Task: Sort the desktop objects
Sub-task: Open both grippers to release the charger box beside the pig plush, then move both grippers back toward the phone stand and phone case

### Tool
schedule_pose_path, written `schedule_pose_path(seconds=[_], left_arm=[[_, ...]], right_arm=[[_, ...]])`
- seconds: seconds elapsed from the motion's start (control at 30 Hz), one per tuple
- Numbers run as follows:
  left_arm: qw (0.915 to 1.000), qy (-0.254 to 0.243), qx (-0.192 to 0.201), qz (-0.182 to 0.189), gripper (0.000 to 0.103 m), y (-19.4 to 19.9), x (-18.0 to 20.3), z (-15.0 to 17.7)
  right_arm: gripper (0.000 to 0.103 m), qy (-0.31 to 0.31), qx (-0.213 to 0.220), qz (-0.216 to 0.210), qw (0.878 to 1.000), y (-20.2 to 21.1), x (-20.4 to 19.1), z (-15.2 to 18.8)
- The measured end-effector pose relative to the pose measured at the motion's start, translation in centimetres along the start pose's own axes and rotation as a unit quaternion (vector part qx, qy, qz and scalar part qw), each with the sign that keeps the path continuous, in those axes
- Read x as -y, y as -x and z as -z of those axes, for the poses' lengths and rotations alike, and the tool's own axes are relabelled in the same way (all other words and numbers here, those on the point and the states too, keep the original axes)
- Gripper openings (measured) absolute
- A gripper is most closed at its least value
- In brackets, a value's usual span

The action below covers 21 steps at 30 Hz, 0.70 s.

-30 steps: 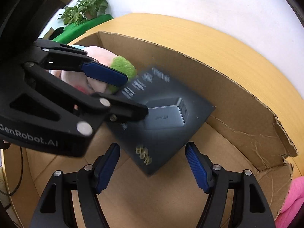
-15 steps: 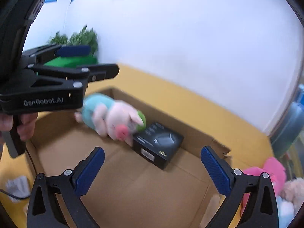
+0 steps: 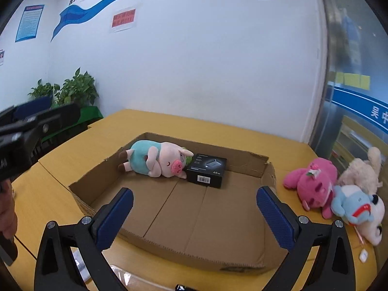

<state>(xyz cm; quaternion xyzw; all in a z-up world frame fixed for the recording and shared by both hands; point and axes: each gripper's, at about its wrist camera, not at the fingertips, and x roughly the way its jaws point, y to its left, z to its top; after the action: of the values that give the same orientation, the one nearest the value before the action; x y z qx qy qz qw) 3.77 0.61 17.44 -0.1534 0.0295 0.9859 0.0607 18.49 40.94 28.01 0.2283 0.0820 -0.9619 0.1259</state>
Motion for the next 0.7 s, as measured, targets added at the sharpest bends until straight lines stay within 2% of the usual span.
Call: schedule_pose_path(seconds=[0.07,0.13,0.27,0.6,0.7], left_arm=[[0.9999,0.006,-0.01,0.003,0.086,0.7,0.3,0.6],[0.9999,0.011,-0.003,-0.004,0.086,1.8,0.7,1.3],[1.0,0.004,0.002,0.003,0.086,3.0,1.6,2.2],[0.9983,0.02,-0.039,0.037,0.086,2.3,2.2,4.0],[0.9982,0.017,-0.049,0.032,0.086,2.0,2.6,4.4]], right_arm=[[0.103,0.0,0.007,0.013,1.0,1.3,-0.3,0.3],[0.103,0.008,0.016,0.026,0.999,2.7,-0.9,0.7],[0.103,0.014,0.007,0.022,1.0,3.9,-1.4,1.4],[0.103,-0.008,0.003,0.025,1.0,4.8,0.0,2.8],[0.103,-0.01,0.0,0.022,1.0,4.8,0.4,3.1]])
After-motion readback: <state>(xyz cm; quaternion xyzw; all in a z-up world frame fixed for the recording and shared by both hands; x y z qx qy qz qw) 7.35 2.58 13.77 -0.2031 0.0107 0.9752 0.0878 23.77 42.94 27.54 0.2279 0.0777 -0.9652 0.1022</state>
